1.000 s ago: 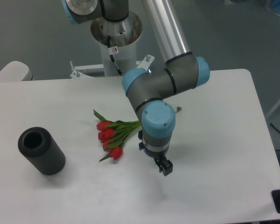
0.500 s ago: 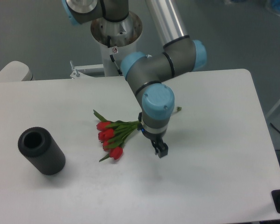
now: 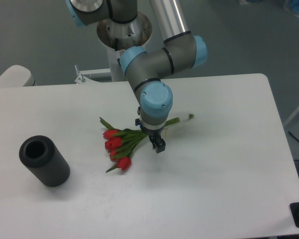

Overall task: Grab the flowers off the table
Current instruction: 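Lower the open gripper onto the tulip stems and close it, then lift the grasped tulips off the table and pull them back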

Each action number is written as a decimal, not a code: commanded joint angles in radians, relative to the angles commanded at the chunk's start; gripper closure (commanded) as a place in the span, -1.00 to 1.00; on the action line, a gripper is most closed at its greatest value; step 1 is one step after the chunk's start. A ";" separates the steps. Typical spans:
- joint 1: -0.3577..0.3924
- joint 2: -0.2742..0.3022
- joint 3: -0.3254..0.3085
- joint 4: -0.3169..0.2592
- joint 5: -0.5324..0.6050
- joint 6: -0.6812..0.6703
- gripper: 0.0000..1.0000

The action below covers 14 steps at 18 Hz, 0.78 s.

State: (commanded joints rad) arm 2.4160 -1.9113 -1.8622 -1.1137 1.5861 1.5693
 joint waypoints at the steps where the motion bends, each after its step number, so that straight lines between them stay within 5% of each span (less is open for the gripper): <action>1: 0.000 0.000 -0.011 0.005 0.000 0.000 -1.00; 5: 0.000 -0.002 -0.100 0.157 0.002 0.000 -0.97; 7: -0.002 -0.003 -0.123 0.204 0.002 0.000 -0.64; 11: 0.000 -0.003 -0.114 0.206 0.002 -0.009 0.45; 14: 0.000 -0.003 -0.092 0.204 0.005 -0.012 0.63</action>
State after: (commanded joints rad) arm 2.4160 -1.9144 -1.9544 -0.9097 1.5907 1.5570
